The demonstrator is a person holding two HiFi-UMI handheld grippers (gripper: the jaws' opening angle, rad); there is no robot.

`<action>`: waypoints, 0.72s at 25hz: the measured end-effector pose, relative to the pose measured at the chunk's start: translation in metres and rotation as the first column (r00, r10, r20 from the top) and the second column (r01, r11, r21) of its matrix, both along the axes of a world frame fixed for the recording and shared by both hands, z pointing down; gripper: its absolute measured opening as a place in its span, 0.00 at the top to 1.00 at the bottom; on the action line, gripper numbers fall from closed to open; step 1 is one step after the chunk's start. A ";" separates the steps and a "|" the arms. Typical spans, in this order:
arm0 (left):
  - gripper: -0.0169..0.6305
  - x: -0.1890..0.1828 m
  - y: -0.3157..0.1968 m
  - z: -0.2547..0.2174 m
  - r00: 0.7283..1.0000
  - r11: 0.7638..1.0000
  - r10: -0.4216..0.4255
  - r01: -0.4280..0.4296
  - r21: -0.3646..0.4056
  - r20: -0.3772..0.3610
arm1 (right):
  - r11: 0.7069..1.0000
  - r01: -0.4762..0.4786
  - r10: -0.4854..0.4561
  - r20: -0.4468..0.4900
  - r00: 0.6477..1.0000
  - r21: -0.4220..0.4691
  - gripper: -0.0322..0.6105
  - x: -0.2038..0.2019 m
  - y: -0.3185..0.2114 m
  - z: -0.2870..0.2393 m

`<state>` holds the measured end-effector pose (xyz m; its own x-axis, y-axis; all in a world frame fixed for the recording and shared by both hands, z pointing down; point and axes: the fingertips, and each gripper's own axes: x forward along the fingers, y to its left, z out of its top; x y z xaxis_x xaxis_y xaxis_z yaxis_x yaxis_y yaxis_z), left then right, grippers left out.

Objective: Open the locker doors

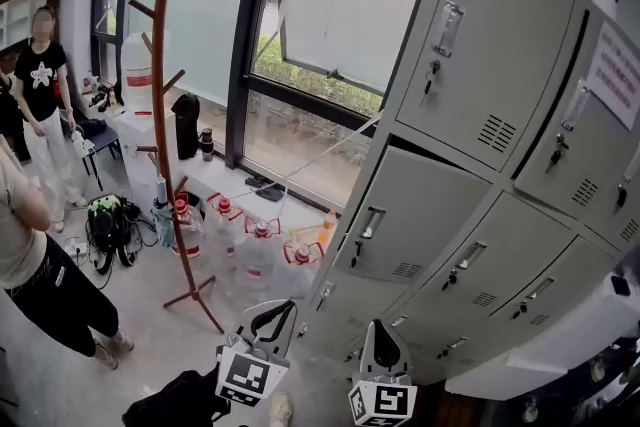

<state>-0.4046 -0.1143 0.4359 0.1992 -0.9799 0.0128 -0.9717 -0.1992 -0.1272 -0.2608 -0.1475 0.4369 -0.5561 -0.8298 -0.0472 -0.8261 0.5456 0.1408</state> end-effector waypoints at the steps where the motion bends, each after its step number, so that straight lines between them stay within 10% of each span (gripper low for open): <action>1: 0.94 -0.002 -0.008 0.001 1.000 1.000 -0.010 0.010 -0.006 0.001 | 1.000 0.010 -0.010 -0.001 1.000 0.000 0.93 -0.002 -0.011 0.000; 16: 0.94 -0.036 -0.121 0.005 0.991 0.991 -0.135 0.135 -0.015 0.003 | 0.986 0.156 -0.154 0.047 0.987 -0.050 0.93 -0.054 -0.152 -0.001; 18: 0.94 -0.041 -0.128 0.007 0.989 0.988 -0.148 0.148 -0.037 0.001 | 0.979 0.195 -0.191 0.054 0.980 -0.064 0.74 -0.064 -0.164 0.000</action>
